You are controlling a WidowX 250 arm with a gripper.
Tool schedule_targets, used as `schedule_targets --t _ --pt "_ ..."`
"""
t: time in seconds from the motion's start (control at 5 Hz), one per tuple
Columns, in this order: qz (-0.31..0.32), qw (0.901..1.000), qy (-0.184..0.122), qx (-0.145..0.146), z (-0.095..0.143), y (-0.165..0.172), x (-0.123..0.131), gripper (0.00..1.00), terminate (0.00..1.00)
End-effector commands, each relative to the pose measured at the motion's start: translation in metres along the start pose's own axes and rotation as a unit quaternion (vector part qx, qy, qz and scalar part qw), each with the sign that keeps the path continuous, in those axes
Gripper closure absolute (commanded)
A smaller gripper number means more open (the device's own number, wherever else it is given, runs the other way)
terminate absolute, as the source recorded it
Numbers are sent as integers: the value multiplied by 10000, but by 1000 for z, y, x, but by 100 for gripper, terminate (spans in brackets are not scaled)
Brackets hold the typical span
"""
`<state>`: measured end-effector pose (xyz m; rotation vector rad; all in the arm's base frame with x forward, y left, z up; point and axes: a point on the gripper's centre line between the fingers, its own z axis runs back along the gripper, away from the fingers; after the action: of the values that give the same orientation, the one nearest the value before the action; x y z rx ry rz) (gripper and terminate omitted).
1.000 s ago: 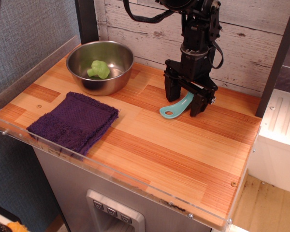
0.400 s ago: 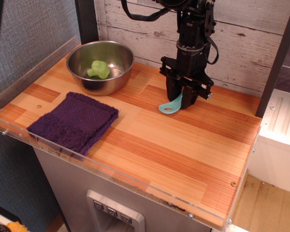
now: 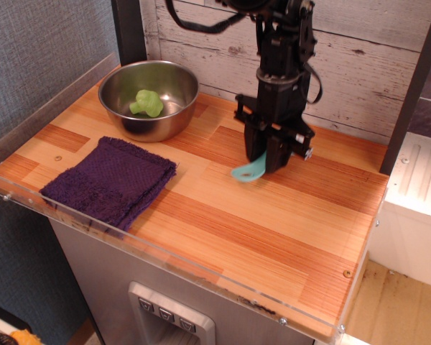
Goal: Put the brush on the towel
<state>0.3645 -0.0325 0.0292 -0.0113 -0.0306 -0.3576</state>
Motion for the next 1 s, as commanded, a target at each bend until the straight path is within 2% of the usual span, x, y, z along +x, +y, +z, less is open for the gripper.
schedule_targets --t 0.0,0.2,0.4,0.6,0.8 --pt "1249 9896 -519 494 80 23 -70 100 0" --pt "1922 9775 -122 857 79 39 -122 100 0" --pt "2173 9723 -3 858 69 53 -154 100 0" --pt "1875 9791 -130 782 46 76 -165 100 0" --pt "1346 9892 -309 487 27 89 -162 100 0"
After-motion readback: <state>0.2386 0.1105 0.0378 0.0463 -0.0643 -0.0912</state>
